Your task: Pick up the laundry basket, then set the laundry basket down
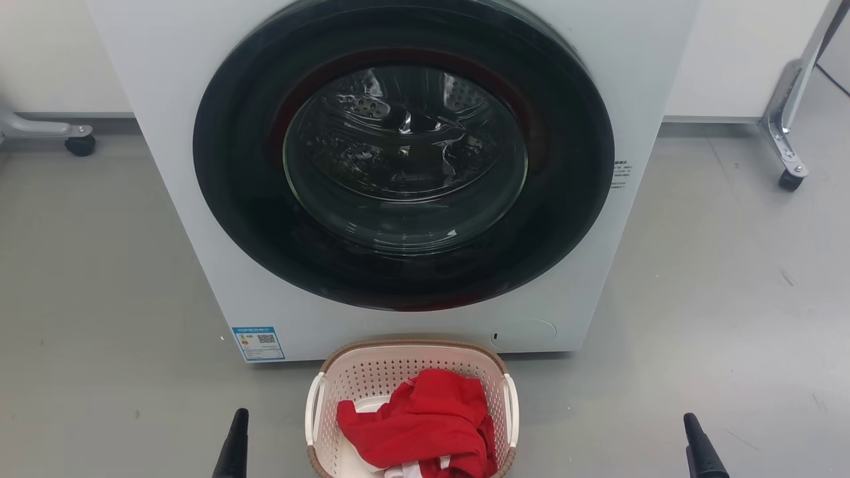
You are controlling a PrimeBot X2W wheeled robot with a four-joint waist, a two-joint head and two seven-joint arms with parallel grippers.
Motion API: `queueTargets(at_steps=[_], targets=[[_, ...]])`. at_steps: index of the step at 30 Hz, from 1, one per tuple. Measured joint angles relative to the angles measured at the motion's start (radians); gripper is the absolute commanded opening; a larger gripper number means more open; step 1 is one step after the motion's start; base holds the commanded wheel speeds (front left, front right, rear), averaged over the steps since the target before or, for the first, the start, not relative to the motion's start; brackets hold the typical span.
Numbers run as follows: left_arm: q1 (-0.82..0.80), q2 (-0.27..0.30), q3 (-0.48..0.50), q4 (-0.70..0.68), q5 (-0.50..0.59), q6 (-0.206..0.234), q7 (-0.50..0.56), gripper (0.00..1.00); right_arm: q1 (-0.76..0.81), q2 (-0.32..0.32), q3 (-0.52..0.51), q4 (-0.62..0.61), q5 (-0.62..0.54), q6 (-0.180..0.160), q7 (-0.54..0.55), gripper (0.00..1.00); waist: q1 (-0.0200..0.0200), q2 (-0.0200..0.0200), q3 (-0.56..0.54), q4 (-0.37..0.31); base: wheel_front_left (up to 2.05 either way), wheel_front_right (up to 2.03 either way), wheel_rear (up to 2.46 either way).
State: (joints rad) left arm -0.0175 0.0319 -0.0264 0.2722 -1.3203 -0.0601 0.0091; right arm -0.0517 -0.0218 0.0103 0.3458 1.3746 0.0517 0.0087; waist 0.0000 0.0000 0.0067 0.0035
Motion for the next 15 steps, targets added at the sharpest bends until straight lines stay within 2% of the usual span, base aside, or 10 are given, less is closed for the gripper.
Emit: queueTargets(at_steps=[15], targets=[[-0.006, 0.032, -0.093, -0.041, 0.296, 0.041, -0.056, 1.0, -0.015, -0.019, 0.114, -0.018, -0.284, -0.036, -0.055, 1.0, 0.0, 0.0, 0.007, 0.001, 0.0, 0.0, 0.0]])
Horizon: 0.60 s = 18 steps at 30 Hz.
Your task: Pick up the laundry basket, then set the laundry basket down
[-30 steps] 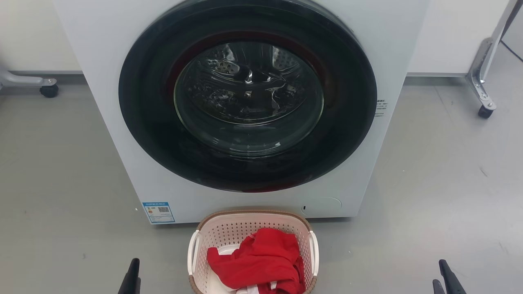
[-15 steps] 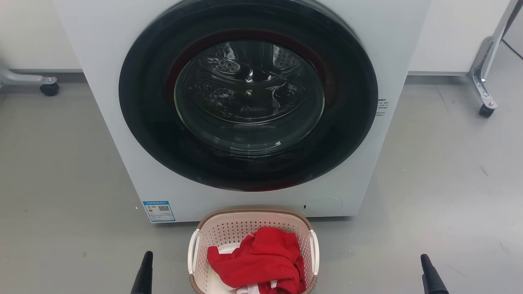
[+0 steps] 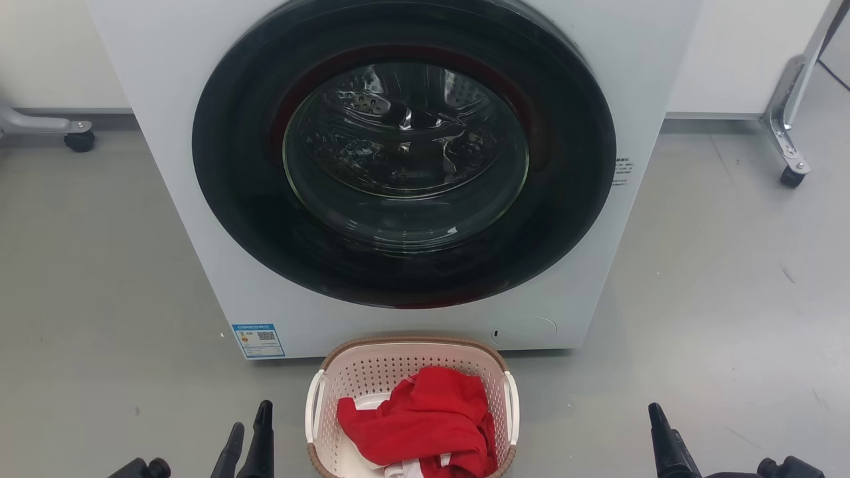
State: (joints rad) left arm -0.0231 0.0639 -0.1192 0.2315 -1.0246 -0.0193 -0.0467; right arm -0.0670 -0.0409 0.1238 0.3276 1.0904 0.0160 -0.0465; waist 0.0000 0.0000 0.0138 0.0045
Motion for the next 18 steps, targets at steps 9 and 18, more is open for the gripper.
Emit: queueTargets(at_steps=[9, 18], targets=[[-0.007, 0.01, -0.043, -0.016, 0.169, 0.023, -0.034, 1.0, -0.004, -0.011, 0.056, -0.013, -0.164, -0.026, -0.031, 1.0, 0.0, 0.0, 0.004, 0.001, 0.0, 0.0, 0.0], [-0.006, 0.026, -0.076, -0.027, 0.318, 0.047, -0.066, 1.0, -0.003, -0.012, 0.093, -0.025, -0.301, -0.047, -0.064, 1.0, 0.0, 0.0, 0.005, 0.004, 0.0, 0.0, 0.0]])
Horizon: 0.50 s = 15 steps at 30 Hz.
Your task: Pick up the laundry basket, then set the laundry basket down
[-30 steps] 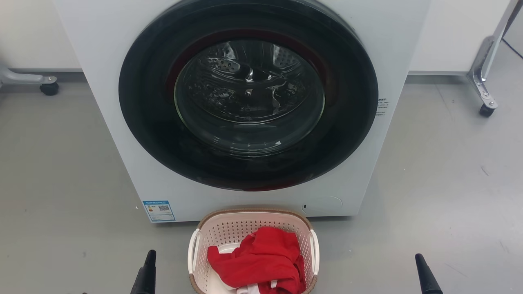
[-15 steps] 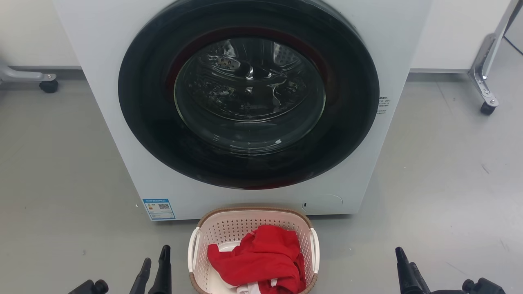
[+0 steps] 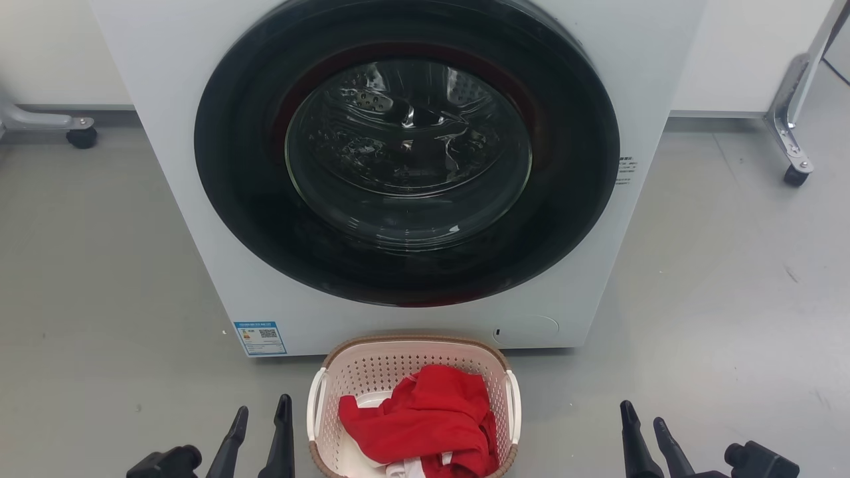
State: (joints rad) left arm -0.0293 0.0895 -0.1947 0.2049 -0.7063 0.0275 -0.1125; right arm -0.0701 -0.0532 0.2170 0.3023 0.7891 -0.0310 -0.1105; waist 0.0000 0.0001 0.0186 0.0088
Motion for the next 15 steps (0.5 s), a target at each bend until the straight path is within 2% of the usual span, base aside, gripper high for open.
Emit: queueTargets(at_steps=[15], targets=[[0.016, 0.005, -0.039, -0.014, 0.228, 0.038, -0.056, 1.0, 0.02, -0.001, 0.062, -0.011, -0.221, -0.04, -0.058, 1.0, 0.0, 0.0, -0.008, 0.007, 0.0, 0.0, 0.0]])
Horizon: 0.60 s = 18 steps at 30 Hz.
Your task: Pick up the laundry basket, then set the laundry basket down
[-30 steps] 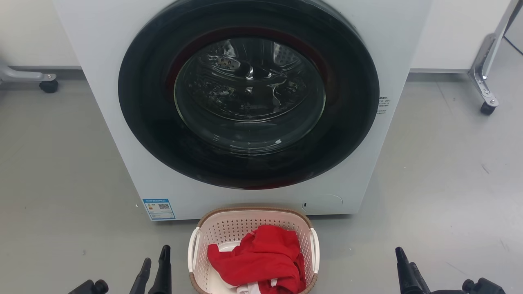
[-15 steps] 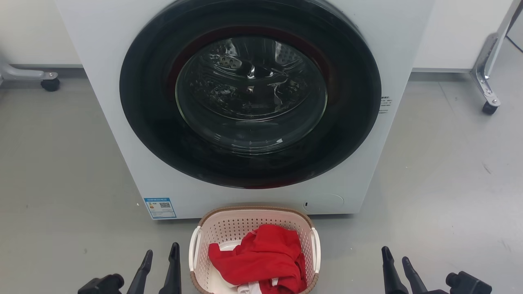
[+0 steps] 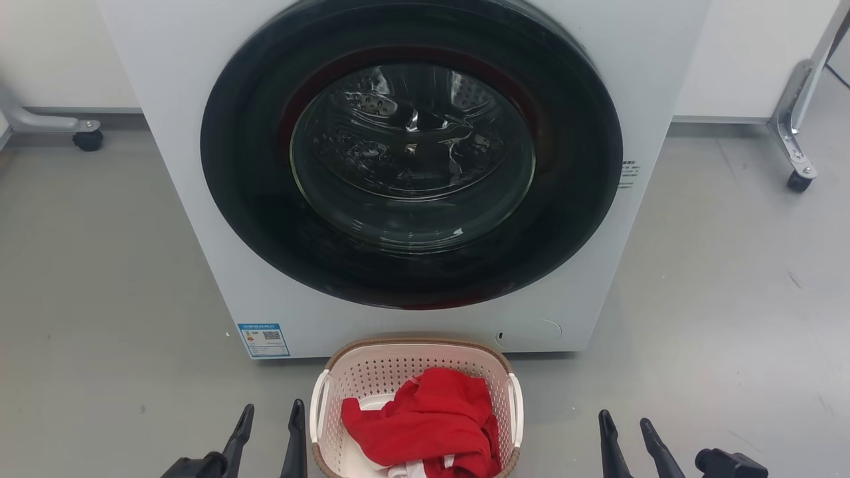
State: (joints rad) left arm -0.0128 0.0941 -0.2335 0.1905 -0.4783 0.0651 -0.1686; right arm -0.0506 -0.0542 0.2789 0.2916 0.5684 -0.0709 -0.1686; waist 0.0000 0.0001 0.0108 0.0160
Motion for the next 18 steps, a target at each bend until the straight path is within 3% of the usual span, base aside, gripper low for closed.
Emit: queueTargets(at_steps=[18], targets=[[0.024, 0.001, -0.036, -0.023, 0.254, 0.045, -0.065, 1.0, 0.01, -0.001, 0.073, -0.026, -0.253, -0.043, -0.064, 1.0, 0.0, -0.0001, -0.002, 0.001, 0.0, 0.0, 0.0]])
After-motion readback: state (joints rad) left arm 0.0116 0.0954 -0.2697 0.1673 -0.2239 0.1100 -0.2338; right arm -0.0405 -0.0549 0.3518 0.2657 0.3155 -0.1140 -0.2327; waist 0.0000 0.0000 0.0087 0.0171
